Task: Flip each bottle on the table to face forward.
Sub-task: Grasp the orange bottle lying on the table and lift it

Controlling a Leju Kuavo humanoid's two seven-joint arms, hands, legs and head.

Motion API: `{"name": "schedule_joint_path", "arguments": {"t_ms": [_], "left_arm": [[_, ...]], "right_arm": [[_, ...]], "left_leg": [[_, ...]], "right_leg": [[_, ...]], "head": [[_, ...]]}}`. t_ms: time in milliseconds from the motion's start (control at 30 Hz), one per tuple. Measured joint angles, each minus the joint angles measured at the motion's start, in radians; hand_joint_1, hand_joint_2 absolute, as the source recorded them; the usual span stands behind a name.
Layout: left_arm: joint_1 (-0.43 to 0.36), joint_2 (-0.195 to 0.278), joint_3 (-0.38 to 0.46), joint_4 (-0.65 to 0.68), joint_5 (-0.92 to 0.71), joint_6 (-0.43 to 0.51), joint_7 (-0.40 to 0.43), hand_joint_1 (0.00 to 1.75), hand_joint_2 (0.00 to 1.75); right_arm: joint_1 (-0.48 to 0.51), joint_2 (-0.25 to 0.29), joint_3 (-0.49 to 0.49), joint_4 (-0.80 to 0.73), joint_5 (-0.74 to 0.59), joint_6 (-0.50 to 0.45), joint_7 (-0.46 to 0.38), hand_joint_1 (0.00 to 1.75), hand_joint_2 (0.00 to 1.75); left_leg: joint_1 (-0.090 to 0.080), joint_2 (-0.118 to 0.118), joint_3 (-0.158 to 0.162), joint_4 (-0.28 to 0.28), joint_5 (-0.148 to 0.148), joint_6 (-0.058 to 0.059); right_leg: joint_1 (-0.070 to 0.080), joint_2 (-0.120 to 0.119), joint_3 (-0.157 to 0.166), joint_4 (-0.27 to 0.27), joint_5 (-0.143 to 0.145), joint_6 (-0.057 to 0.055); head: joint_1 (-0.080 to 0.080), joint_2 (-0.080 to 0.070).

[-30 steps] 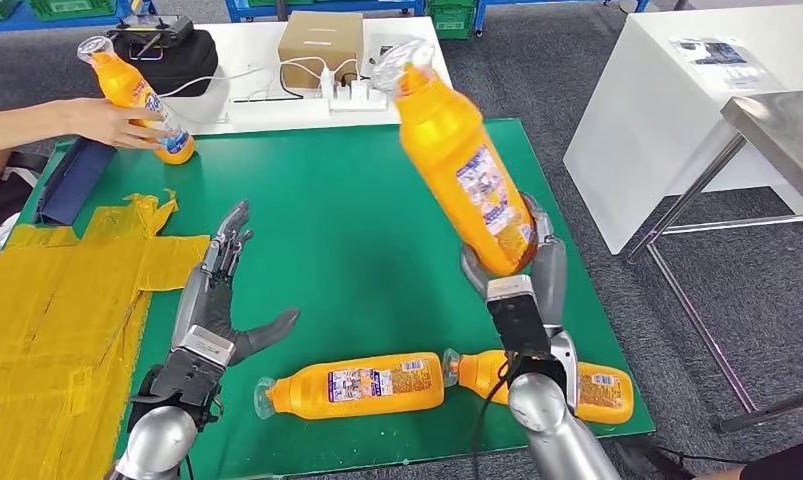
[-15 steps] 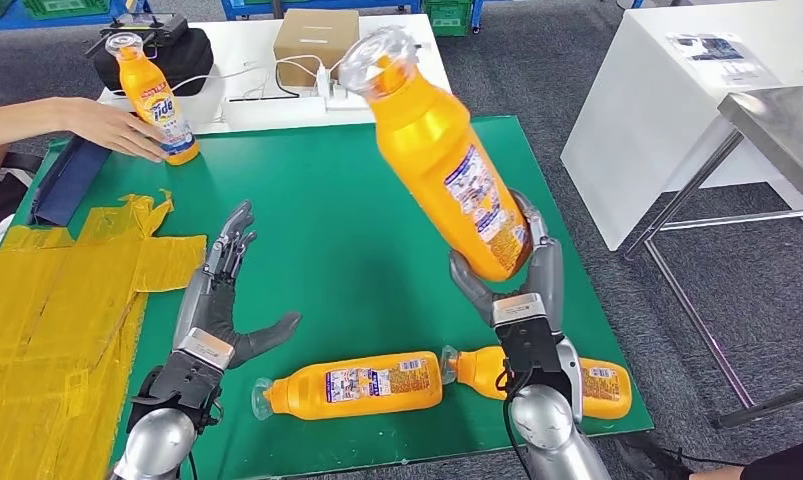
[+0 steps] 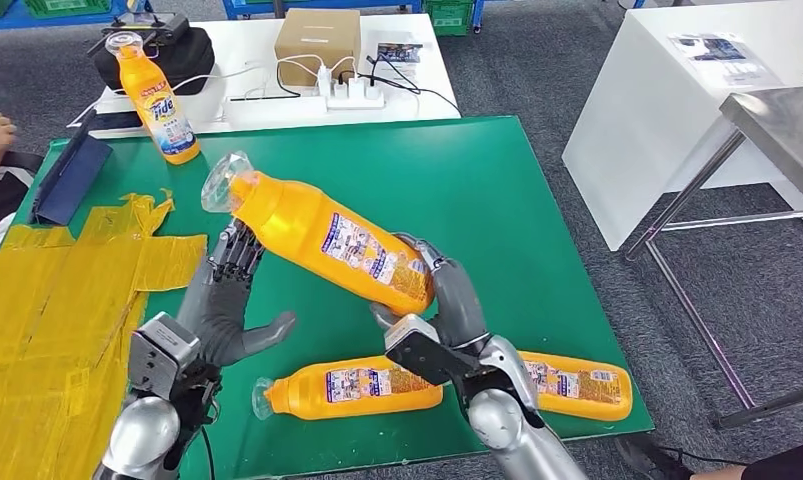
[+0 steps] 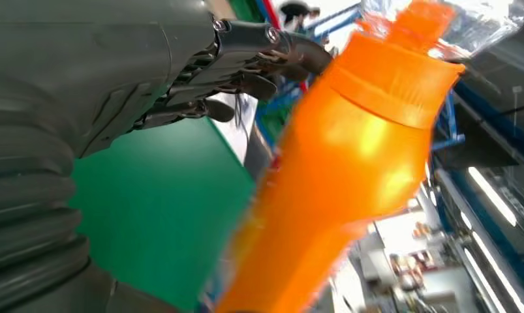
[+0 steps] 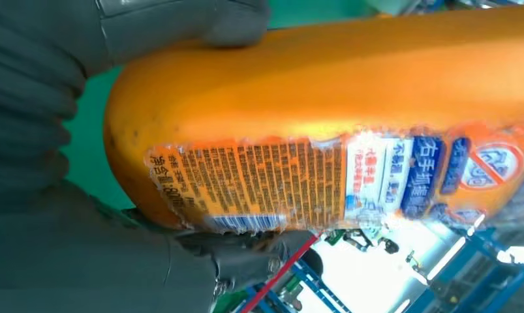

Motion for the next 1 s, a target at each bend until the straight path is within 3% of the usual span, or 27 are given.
{"name": "schedule_joint_path", "arguments": {"t_ms": [567, 700, 1000], "left_arm": [[-0.060, 0.000, 0.002, 0.025, 0.133, -0.081, 0.033, 0.00, 1.75], [-0.063, -0.002, 0.002, 0.038, 0.120, -0.065, 0.042, 1.75, 1.75], [-0.065, -0.020, -0.005, 0.066, 0.070, -0.019, 0.034, 1.75, 1.75]], "right_arm": [[-0.062, 0.016, 0.131, 0.166, 0.070, -0.035, 0.007, 1.75, 1.75], [-0.065, 0.017, 0.144, 0.173, 0.071, -0.036, 0.007, 1.75, 1.75], [-0.064, 0.022, 0.160, 0.171, 0.054, -0.055, 0.011, 1.75, 1.75]], "left_leg": [[0.000, 0.001, -0.001, 0.000, 0.000, 0.000], [0.000, 0.001, -0.001, 0.000, 0.000, 0.000], [0.000, 0.000, -0.002, 0.000, 0.000, 0.000]], "right_leg": [[0.000, 0.000, -0.002, 0.000, 0.001, 0.001], [0.000, 0.000, -0.002, 0.000, 0.001, 0.001], [0.000, 0.000, -0.002, 0.000, 0.001, 0.001]], "head": [[0.000, 0.000], [0.000, 0.000], [0.000, 0.000]]}}
